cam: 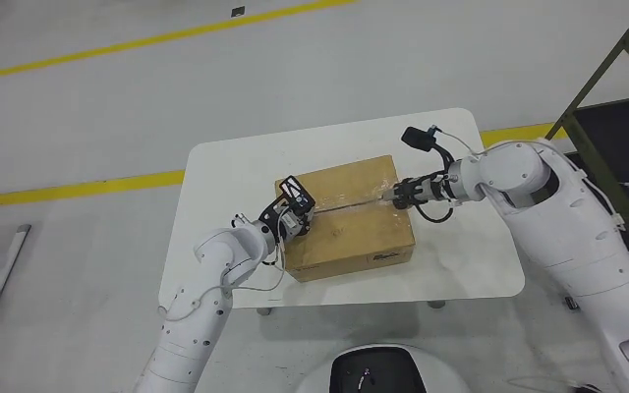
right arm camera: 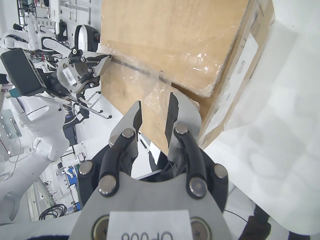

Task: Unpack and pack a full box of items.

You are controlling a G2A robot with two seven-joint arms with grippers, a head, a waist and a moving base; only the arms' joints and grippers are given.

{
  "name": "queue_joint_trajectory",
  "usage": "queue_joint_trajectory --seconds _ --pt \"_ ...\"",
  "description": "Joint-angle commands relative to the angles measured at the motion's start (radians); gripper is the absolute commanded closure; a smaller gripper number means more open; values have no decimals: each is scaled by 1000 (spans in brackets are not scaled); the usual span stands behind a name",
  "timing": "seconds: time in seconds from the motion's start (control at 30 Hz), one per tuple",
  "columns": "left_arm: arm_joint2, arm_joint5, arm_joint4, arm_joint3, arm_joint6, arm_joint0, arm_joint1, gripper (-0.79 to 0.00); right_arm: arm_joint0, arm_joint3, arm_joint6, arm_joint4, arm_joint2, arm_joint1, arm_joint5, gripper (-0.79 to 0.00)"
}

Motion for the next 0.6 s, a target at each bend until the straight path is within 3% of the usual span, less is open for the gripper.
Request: queue_joint_trajectory --seconds 0.0,0.27,0.4,0.43,0.5,0.53,0.57 --pt "0 1 0 2 0 0 0 0 -1 -2 2 -4 5 3 2 -256" --pt "-4 4 -3 0 4 3 -1 0 -20 -19 -21 -18 68 22 15 -277" --pt "-5 4 -4 -2 3 4 -1 -179 -44 -46 -62 -21 112 33 28 -277" --pt "-6 4 -5 -4 4 3 -1 -256 -53 -55 -78 -18 124 35 29 -262" --pt "-10 7 -17 -8 4 4 -1 -668 -78 -83 -150 7 157 37 26 -175" --pt "-13 9 -23 -11 3 3 -1 -785 -95 -102 -184 25 170 38 15 0" --pt "-18 12 -30 -14 4 4 -1 -785 -113 -117 -217 40 182 38 5 0"
